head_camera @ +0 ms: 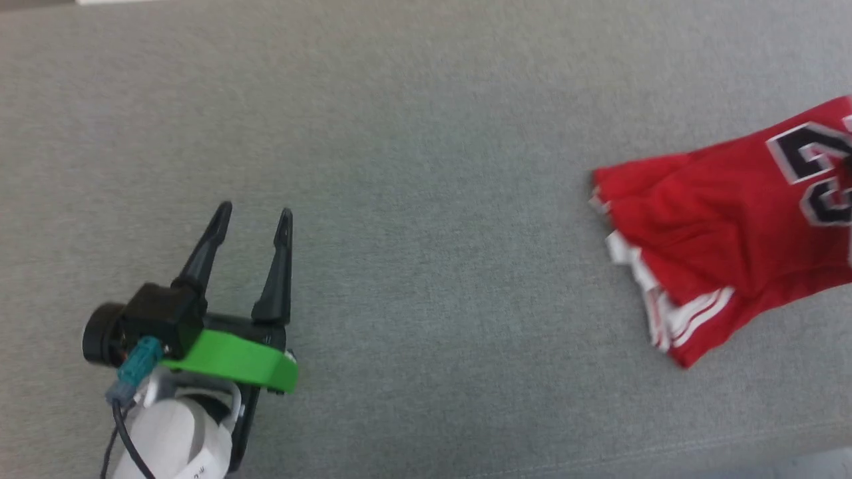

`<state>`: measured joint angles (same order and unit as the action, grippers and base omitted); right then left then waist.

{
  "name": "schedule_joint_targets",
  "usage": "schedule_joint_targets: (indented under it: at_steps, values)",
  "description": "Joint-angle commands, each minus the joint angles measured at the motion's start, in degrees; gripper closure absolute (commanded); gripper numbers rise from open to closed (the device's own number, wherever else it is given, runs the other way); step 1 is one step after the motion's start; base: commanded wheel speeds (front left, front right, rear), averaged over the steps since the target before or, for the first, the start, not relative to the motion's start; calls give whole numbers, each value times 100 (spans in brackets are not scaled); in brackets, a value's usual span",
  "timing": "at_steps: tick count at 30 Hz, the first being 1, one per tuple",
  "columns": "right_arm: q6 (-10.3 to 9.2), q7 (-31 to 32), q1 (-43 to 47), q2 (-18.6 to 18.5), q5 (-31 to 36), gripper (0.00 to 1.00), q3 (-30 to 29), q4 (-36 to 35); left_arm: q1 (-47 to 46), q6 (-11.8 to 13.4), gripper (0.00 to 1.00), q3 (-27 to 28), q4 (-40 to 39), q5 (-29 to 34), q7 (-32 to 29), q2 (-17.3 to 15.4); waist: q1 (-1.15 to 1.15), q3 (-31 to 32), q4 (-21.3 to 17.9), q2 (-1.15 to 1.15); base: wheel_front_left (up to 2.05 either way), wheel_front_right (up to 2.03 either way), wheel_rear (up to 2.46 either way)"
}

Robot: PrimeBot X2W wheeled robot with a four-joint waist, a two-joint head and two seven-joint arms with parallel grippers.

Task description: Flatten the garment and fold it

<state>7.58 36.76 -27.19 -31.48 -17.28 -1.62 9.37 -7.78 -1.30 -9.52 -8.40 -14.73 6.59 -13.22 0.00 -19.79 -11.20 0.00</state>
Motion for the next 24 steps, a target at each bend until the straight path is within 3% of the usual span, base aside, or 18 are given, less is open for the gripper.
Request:
schedule_joint_targets:
  at_steps: [1,17,24]
  values:
    - [-9,-90,-158,-119,93,100,-27,105,-146,-5,0,-3,-69,109,-46,-68,0,-352,-208,0,0,0,0]
    - [-9,-900,-1040,-992,722,100,-296,1201,-722,42,0,-11,-870,487,-631,-513,0,-1360,-406,0,0,0,0]
    - [-9,-1495,-1178,-1117,1113,100,-466,1680,-931,58,0,7,-1204,615,-851,-672,0,-1730,-482,0,0,0,0]
